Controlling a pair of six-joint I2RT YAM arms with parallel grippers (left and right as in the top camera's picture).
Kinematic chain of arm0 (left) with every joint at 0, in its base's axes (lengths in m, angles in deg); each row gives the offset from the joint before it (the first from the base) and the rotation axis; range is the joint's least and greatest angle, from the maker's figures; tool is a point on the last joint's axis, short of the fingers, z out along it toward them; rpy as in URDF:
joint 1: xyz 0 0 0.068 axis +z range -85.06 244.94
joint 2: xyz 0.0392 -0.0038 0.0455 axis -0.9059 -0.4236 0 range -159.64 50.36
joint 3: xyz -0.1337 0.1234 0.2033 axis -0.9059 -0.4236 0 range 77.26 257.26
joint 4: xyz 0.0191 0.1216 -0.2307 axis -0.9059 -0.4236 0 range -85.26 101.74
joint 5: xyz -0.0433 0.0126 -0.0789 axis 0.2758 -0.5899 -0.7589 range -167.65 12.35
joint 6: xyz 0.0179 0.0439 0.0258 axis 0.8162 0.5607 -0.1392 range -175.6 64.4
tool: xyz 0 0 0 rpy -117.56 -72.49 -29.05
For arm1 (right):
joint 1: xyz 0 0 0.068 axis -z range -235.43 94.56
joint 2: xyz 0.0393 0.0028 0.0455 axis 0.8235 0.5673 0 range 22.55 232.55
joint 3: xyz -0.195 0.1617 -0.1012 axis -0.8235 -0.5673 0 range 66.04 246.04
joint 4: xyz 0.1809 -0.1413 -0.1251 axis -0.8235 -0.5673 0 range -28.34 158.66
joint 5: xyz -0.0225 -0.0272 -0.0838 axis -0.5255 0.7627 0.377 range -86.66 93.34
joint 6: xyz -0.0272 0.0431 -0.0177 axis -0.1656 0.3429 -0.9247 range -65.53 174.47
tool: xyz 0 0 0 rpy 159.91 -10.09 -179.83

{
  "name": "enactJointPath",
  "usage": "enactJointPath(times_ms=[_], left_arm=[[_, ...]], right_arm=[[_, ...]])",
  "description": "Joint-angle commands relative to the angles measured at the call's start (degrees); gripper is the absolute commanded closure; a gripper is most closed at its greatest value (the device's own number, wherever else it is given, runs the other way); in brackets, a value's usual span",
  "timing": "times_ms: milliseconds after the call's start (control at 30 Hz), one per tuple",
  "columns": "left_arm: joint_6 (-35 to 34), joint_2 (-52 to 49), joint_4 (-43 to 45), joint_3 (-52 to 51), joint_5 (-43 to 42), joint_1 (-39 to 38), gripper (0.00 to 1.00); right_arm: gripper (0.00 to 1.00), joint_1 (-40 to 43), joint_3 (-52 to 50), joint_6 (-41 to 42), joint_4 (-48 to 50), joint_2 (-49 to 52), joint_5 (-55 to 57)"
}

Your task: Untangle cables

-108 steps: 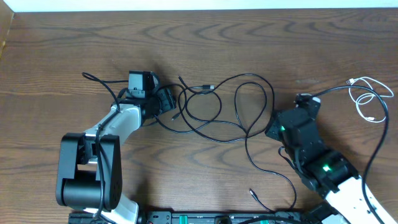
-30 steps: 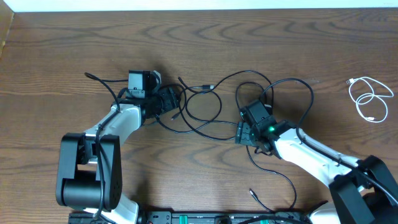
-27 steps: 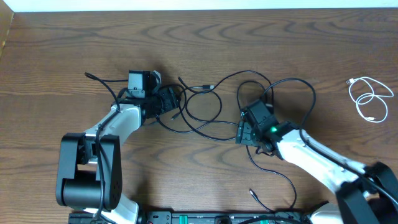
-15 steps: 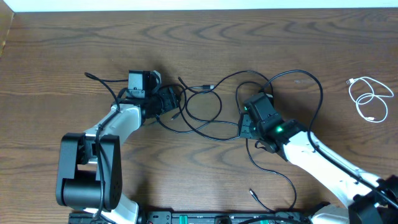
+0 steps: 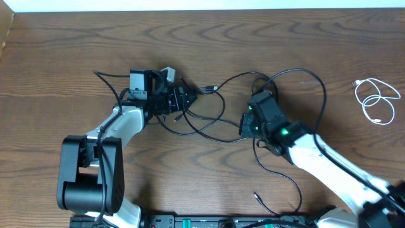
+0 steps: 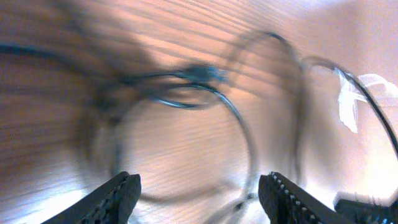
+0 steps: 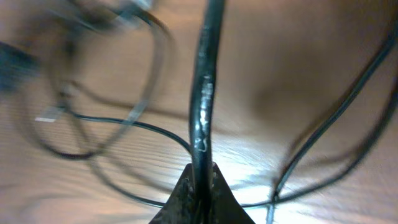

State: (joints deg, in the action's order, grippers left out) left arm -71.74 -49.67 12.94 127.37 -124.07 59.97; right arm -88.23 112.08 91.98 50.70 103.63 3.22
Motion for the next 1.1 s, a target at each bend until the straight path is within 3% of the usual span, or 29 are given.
enactJointPath(times_ms=[0,400,800,900,1067], left_arm=[[4.8,0.6,0.2,-0.3,-10.2,0.1,0.33],[4.3,0.6,-2.6,-0.3,6.1,0.1,0.33],[0.6,0.4,-5.0,-0.3,24.7,-4.1,0.33],[0.6,0.4,-5.4,-0.3,26.8,-4.4,0.33],[0.6,0.4,-5.5,-0.3,26.8,-4.4,0.33]], right_arm=[[0.99,0.2,3.6,-2.9,2.5,-7.1,-2.0],[0.99,0.5,5.3,-5.3,20.9,-25.3,-2.0],[0.99,1.2,5.7,-8.9,44.4,-27.9,-1.8],[0.99,2.3,8.7,-8.9,40.6,-27.9,-3.3],[0.99,6.4,22.4,-8.9,18.8,-26.2,-4.3]])
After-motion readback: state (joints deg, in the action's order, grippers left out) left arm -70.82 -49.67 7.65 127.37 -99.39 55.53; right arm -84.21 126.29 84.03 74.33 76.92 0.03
